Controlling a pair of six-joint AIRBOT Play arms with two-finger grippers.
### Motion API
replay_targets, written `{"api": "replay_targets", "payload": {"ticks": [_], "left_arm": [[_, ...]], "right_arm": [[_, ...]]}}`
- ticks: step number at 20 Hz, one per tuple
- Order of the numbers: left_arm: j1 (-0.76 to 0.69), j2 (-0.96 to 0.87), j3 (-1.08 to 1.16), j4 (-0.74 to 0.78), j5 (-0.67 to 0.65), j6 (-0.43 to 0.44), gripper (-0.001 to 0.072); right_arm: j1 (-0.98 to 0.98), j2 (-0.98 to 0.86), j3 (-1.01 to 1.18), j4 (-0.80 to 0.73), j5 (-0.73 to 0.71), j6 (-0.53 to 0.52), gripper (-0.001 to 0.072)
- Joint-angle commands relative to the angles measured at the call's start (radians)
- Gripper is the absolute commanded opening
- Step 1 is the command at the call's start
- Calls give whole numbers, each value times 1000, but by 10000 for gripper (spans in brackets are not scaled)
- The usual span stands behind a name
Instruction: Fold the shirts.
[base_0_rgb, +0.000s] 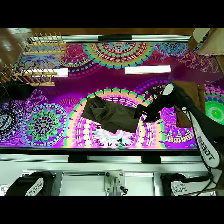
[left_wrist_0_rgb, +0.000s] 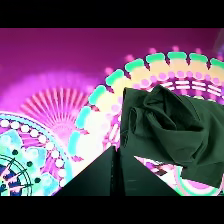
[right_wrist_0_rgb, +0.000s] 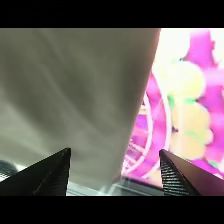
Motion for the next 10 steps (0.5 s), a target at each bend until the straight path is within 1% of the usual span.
{"api": "replay_targets", "payload": {"ticks": [1, 3, 4, 5, 6, 7, 8, 9, 10], "left_arm": [[0, 1, -6, 0, 5, 0, 32], [0, 1, -6, 0, 5, 0, 32], [0, 1, -6, 0, 6, 0, 32], [0, 1, -6, 0, 6, -2, 32], [0, 1, -6, 0, 6, -3, 32], [1, 1, -6, 0, 6, -3, 32], [1, 1, -6, 0, 6, -3, 32], [1, 1, -6, 0, 6, -3, 32], [0, 1, -6, 0, 6, -3, 32]], "right_arm": [[-4, -67, -28, 119, -63, -22, 667], [12, -83, -28, 238, -128, -83, 666], [23, -87, -28, 297, -156, -115, 616], [34, -87, -27, 351, -173, -156, 388], [37, -87, -24, 403, -175, -197, 124], [36, -85, -9, 458, -153, -248, 84], [31, -79, 20, 501, -109, -301, 82], [23, -63, 64, 524, -60, -325, 78], [15, -40, 117, 521, -18, -323, 78]]}}
